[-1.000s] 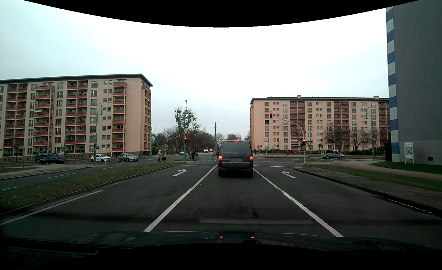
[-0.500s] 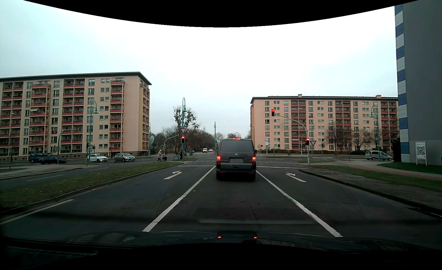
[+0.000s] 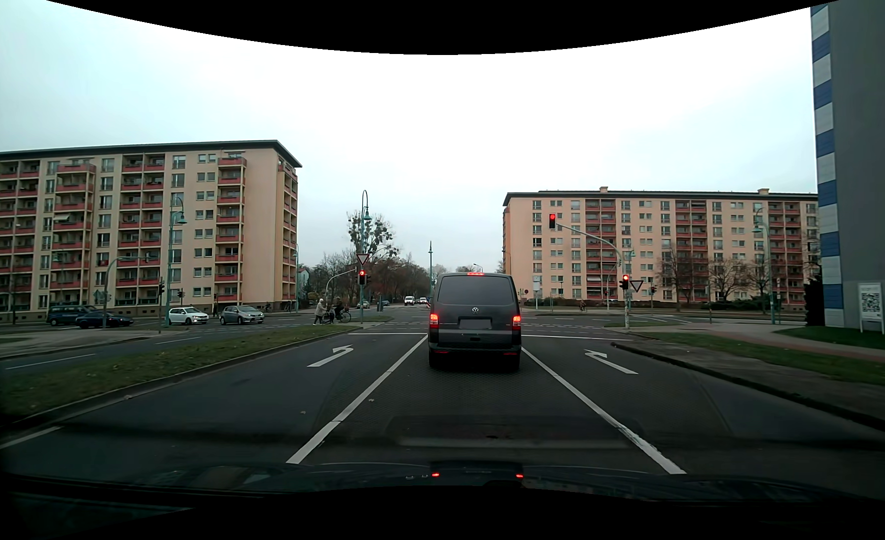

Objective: Follow the waypoints while adhering to traffic rules and regulations

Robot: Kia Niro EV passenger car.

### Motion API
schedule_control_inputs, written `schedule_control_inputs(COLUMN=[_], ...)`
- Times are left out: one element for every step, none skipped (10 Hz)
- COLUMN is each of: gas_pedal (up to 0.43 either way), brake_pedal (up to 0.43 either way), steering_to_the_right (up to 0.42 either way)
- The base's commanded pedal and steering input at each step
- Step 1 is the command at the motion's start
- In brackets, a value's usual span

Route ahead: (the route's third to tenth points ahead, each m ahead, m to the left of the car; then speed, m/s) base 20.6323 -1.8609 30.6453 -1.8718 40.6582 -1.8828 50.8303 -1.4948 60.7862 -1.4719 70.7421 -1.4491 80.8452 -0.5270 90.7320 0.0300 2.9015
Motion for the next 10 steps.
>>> schedule_control_inputs(gas_pedal=[0.0, 0.0, 0.0, 0.0, 0.0, 0.0, 0.0, 0.0, 0.0, 0.0], brake_pedal=[0.177, 0.201, 0.22, 0.226, 0.232, 0.232, 0.238, 0.244, 0.238, 0.244], steering_to_the_right=[-0.008, -0.009, -0.01, -0.01, -0.01, -0.01, -0.01, -0.008, -0.004, 0.0])
